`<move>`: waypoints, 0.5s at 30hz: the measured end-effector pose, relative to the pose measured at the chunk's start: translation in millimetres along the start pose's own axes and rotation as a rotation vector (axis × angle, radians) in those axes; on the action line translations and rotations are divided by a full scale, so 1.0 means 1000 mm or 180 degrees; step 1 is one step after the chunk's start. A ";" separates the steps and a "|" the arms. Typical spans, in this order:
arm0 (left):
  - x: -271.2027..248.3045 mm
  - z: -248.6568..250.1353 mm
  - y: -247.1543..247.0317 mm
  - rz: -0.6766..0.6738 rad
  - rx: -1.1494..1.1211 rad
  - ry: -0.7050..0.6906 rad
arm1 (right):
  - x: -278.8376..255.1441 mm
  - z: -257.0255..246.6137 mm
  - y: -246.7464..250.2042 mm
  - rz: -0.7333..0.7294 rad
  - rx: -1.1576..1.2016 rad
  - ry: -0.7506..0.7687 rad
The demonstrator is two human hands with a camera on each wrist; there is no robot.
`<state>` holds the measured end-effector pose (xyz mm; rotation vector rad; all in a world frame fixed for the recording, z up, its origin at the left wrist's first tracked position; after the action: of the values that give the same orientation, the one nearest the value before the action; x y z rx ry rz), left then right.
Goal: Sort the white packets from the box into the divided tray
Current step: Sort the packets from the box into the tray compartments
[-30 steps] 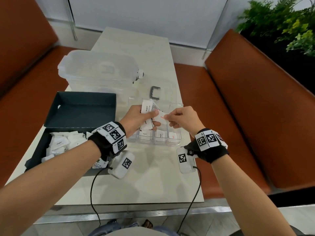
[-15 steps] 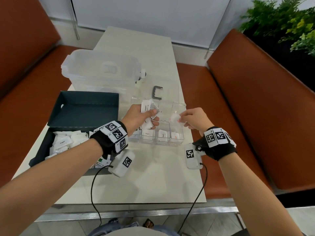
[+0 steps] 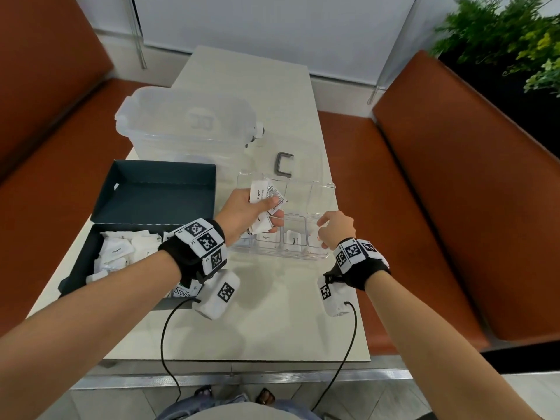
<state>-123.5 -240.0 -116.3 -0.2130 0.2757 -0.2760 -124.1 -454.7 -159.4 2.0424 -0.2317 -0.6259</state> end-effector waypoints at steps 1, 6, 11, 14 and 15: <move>0.000 0.000 0.000 -0.0007 -0.0013 0.0004 | 0.001 -0.001 -0.002 -0.0044 -0.0050 0.0021; -0.002 0.000 0.001 -0.0026 -0.0060 -0.0012 | -0.002 -0.009 -0.008 -0.0104 -0.0627 0.0212; -0.002 -0.002 0.003 -0.0051 -0.0106 -0.0027 | -0.005 -0.019 -0.014 -0.0005 -0.1437 0.0524; -0.002 -0.003 0.006 -0.0054 -0.0108 -0.0040 | -0.008 -0.024 -0.017 -0.0024 -0.1800 0.0696; -0.002 -0.003 0.007 -0.0045 -0.0104 -0.0048 | -0.008 -0.025 -0.018 -0.0055 -0.1876 0.0738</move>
<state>-124.5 -233.6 -120.3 -0.2491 0.2640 -0.2838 -119.2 -423.0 -161.9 1.5263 0.1013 -0.3997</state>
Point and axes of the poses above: each hand's wrist, its own x-axis towards the middle knuckle, its own y-axis out of the back of the hand, z = x × y, the point moved 5 cm from there along x, towards the middle knuckle, and after that the axes turned 3 degrees about -y, right-handed, at the moved point
